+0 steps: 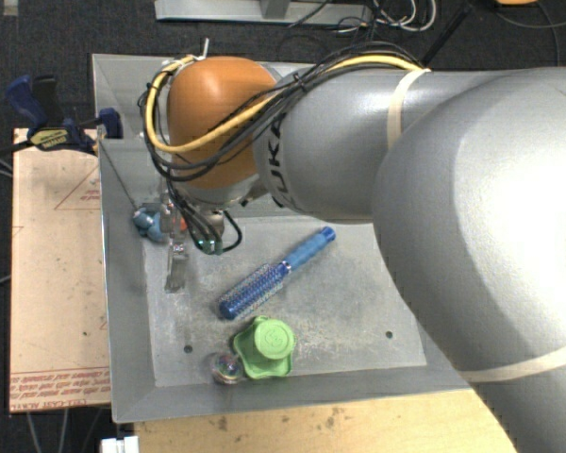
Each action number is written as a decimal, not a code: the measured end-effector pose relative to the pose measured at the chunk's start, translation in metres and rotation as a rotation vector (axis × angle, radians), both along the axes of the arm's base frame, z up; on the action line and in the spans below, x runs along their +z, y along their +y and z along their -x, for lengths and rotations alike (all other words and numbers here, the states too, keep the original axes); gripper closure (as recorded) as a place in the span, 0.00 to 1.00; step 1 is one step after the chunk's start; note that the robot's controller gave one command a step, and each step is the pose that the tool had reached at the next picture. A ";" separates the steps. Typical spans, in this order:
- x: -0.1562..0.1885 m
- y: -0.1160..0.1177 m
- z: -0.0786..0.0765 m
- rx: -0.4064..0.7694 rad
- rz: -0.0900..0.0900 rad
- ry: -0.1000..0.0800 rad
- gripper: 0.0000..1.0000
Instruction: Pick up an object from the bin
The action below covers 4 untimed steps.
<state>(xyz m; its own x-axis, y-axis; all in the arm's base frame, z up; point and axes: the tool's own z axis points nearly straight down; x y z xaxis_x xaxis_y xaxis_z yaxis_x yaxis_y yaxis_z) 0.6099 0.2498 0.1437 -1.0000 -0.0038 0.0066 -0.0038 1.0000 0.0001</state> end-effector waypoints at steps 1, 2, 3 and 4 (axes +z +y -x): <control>-0.076 -0.086 0.027 0.334 0.000 -0.003 0.00; -0.042 -0.152 0.008 0.428 0.001 -0.012 0.00; -0.043 -0.162 -0.003 0.637 -0.002 -0.011 0.00; -0.074 -0.169 -0.007 0.803 -0.004 -0.007 0.00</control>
Offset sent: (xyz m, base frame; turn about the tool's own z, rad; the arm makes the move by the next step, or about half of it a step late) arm -0.0268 -0.0844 -0.0737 -0.3379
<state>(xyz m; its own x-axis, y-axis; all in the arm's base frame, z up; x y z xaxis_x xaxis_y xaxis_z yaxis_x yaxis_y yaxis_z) 0.6168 0.0807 0.0695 -0.6919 -0.7220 -0.0017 -0.7220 0.6919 0.0013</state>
